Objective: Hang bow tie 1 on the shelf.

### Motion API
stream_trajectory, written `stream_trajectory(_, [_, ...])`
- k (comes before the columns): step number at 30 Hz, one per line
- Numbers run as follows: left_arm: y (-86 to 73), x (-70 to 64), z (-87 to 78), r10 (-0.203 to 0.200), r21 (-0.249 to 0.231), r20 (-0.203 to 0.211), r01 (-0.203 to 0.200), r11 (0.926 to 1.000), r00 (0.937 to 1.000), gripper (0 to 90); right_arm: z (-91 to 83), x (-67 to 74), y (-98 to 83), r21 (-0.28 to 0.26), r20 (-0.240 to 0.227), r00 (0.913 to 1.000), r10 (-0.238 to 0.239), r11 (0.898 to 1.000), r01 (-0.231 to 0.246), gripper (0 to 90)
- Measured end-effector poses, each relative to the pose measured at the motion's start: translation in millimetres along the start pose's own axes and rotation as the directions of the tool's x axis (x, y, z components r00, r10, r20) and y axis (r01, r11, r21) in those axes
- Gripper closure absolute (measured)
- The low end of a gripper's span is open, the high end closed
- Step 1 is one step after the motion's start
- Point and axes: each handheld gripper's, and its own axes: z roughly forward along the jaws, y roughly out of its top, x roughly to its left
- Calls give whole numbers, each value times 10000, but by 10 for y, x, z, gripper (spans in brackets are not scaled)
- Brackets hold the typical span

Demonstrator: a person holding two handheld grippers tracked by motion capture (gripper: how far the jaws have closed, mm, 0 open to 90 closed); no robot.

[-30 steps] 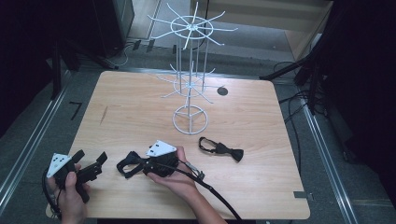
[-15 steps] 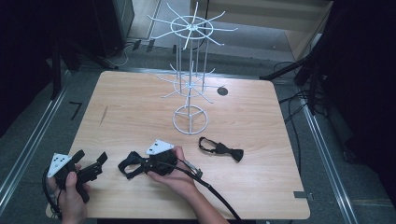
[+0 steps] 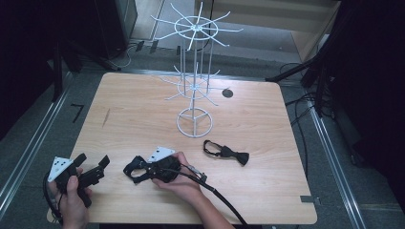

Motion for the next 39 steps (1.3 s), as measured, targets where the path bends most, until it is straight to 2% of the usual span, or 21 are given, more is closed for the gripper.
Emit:
stream_trajectory(8, [-2, 3, -3, -33, -3, 14, 33, 10000, 10000, 81, 4, 20, -14, -196, 104, 9999, 100, 9998, -98, 748])
stream_trajectory(12, [0, 1, -2, -3, 18, 12, 3, 10000, 10000, 81, 0, 35, -17, -215, 204, 9998, 22, 9998, -17, 777])
stream_trajectory(16, [0, 4, -1, -11, 22, 71, 11, 10000, 10000, 81, -6, 16, -20, -262, 69, 9997, 241, 9994, -239, 787])
stream_trajectory(21, [0, 5, -2, -12, 28, 100, 12, 10000, 9999, 81, -38, 26, -46, -562, 285, 9993, 236, 9982, -220, 789])
stream_trajectory(30, [0, 5, -1, -13, 8, 138, 13, 10000, 9999, 81, -174, -25, -78, -1045, 480, 9971, 589, 9931, -536, 789])
stream_trajectory(39, [1, 10, -3, -37, 35, 168, 37, 10000, 9999, 81, -379, -108, -61, -1440, 1027, 9919, 744, 9878, -591, 789])
